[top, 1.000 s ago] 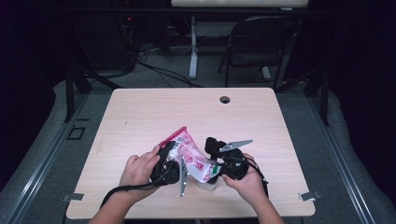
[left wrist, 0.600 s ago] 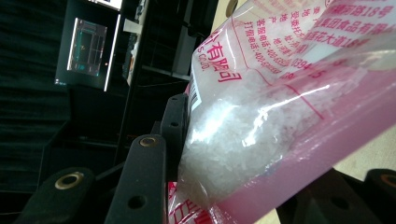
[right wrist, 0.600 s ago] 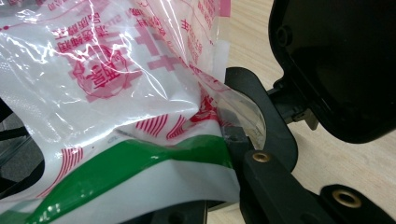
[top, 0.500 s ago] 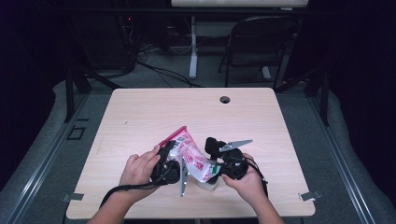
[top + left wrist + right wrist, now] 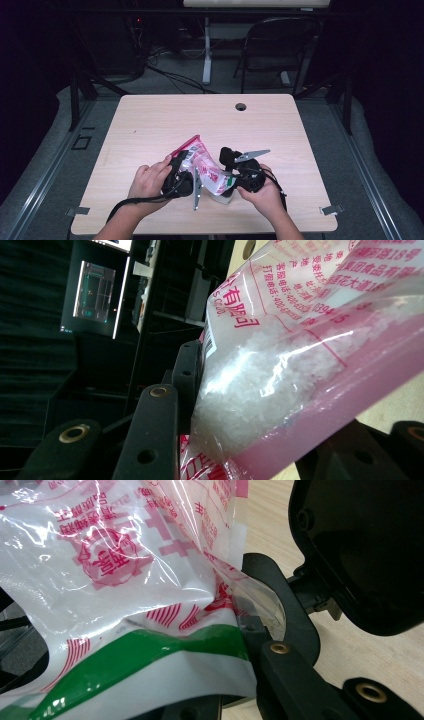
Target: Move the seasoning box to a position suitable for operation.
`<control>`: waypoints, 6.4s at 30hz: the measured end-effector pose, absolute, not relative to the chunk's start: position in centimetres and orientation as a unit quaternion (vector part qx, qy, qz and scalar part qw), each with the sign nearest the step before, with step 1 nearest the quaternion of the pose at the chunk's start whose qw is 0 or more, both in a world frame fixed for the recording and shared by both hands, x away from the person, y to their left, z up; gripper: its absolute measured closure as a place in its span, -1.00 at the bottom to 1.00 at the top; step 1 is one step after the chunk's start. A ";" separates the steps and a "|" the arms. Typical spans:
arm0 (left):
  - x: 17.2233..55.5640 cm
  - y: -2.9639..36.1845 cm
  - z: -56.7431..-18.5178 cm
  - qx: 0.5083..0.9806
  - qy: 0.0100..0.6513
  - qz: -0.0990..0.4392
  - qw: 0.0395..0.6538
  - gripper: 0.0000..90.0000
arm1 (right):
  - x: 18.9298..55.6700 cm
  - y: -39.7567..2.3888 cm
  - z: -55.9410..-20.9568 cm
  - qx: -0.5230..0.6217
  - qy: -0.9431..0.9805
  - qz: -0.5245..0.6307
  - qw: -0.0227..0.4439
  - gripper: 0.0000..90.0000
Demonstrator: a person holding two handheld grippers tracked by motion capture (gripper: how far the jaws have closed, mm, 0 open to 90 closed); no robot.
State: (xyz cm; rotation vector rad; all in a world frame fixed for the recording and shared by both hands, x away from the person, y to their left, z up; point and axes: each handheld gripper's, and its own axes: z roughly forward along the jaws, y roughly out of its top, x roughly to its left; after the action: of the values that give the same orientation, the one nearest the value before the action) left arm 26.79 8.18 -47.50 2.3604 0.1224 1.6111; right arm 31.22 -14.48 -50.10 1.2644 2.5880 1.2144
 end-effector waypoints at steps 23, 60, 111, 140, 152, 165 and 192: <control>26.7 8.0 -47.3 0.814 0.042 0.562 0.141 0.48 | 31.3 -14.4 -50.2 0.406 0.826 0.390 0.008 1.00; 26.5 7.6 -46.9 0.815 0.023 0.565 0.126 0.50 | 31.2 -14.5 -50.1 0.404 0.828 0.388 0.009 1.00; 26.4 7.1 -46.5 0.813 0.011 0.569 0.127 0.50 | 31.3 -14.5 -50.2 0.405 0.828 0.388 0.014 1.00; 26.3 6.9 -46.2 0.813 0.009 0.569 0.124 0.50 | 31.2 -14.4 -50.1 0.406 0.827 0.388 0.013 1.00; 26.2 6.8 -46.1 0.813 0.008 0.569 0.125 0.50 | 31.3 -14.4 -50.1 0.404 0.828 0.388 0.013 1.00; 26.2 6.7 -46.1 0.811 0.007 0.571 0.126 0.50 | 31.3 -14.4 -50.1 0.405 0.828 0.387 0.013 1.00; 26.1 6.7 -45.9 0.811 0.004 0.572 0.126 0.50 | 31.4 -14.3 -50.1 0.404 0.828 0.390 0.011 1.00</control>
State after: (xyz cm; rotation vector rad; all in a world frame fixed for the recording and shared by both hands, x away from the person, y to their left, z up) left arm 26.14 6.72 -45.89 2.3599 0.0107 1.6650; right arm 31.36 -14.28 -50.12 1.2599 2.5822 1.2160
